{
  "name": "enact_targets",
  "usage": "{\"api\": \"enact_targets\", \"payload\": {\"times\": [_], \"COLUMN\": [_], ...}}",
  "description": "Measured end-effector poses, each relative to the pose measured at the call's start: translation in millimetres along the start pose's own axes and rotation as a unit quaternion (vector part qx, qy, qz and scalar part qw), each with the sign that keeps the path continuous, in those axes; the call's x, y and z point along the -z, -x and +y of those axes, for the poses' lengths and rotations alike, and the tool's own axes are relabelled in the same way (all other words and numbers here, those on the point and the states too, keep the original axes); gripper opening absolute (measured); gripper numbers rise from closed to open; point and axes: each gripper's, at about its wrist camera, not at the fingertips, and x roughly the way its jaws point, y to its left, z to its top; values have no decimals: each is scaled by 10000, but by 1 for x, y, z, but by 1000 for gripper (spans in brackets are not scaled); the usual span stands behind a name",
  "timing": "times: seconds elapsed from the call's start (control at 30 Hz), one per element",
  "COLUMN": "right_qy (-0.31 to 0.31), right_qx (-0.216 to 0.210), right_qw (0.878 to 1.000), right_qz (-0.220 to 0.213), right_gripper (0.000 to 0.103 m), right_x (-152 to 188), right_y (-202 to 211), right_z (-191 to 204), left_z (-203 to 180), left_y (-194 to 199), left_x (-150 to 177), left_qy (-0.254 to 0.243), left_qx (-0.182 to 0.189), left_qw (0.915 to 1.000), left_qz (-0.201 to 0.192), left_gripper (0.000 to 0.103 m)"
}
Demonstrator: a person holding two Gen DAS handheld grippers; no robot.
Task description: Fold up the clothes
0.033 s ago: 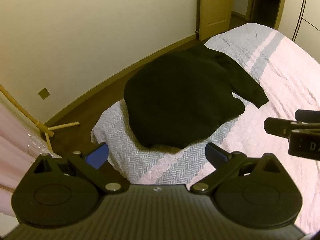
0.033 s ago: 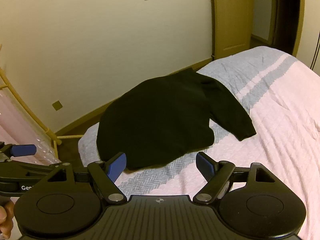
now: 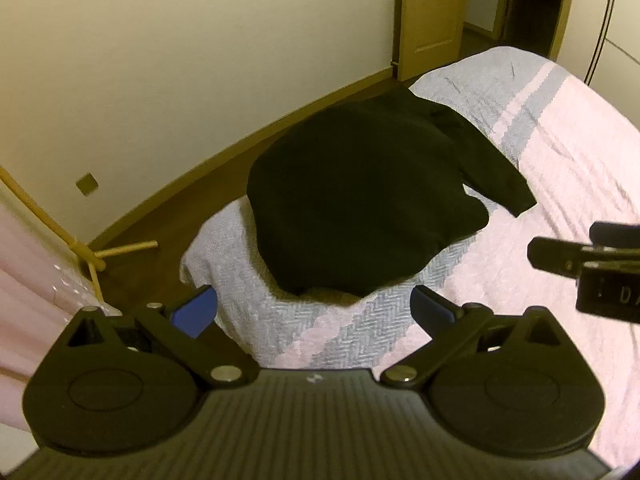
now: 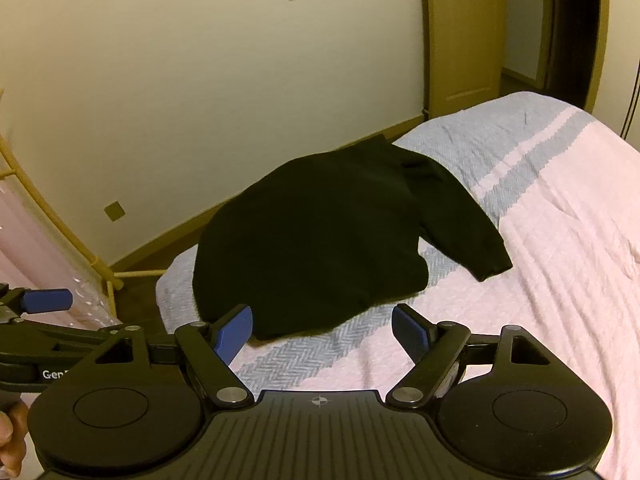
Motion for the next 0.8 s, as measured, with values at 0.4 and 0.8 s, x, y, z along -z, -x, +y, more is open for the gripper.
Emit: {"api": "enact_targets", "payload": {"times": [0.4,0.8], "right_qy": [62,70], "right_qx": [-5,2], "right_qw": [10000,10000], "right_qz": [-27,22], "right_gripper": [80,80], "right_x": [7,8], "right_y": [-5,-10], "right_z": [4,5], "left_z": [12,13], "left_y": [-3,-5], "left_x": [15,15], "left_qy": [274,247], "left_qx": [339,302], "left_qw": [9990,9992], "left_qz": [31,105], "left_gripper": [99,99]}}
